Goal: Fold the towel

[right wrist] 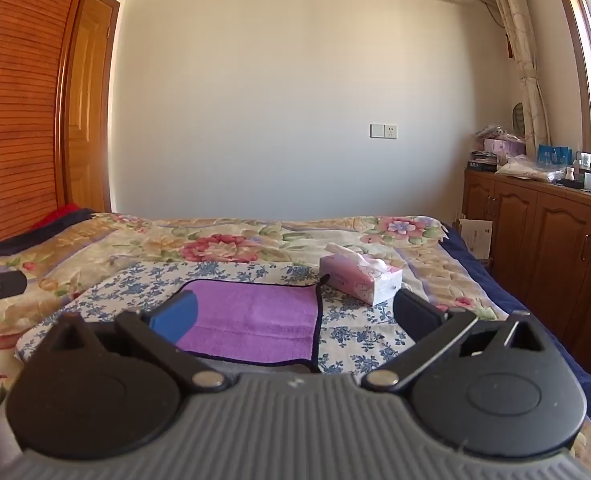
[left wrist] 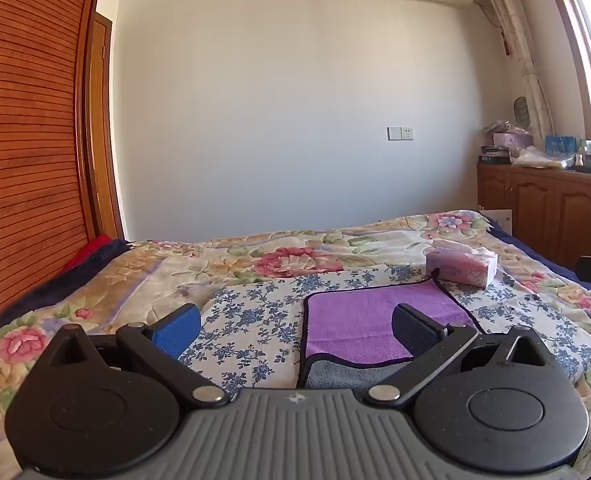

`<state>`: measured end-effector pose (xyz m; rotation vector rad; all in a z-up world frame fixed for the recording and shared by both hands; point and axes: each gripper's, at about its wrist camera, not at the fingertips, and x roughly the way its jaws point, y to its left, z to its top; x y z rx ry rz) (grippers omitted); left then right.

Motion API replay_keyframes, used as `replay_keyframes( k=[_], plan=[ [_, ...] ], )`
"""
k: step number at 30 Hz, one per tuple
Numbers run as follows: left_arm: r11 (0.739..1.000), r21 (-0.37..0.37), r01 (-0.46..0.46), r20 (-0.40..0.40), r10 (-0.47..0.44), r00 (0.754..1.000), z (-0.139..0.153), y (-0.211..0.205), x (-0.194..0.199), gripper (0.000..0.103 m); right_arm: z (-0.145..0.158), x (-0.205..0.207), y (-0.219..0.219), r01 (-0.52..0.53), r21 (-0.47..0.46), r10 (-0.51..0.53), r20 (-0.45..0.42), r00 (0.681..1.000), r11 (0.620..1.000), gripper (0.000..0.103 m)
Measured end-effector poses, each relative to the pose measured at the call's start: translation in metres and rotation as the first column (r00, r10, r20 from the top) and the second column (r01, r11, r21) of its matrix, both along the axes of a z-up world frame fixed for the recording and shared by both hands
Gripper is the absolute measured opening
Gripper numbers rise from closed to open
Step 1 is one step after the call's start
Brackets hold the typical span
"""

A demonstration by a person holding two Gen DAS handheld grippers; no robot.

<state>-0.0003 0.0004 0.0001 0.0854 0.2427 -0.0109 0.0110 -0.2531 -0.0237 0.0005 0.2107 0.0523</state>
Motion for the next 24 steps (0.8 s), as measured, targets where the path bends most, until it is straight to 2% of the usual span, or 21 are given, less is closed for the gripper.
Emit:
replay_keyframes(
  k=[24],
  plan=[
    [1.000,0.016,-0.001,-0.005,0.001,1.000,0.0026,0.0009,0.0042,0.103,-0.0010,-0.0023,-0.0009,-0.002,0.003,0.002,0.013,1.000,1.000,0.103]
  ],
)
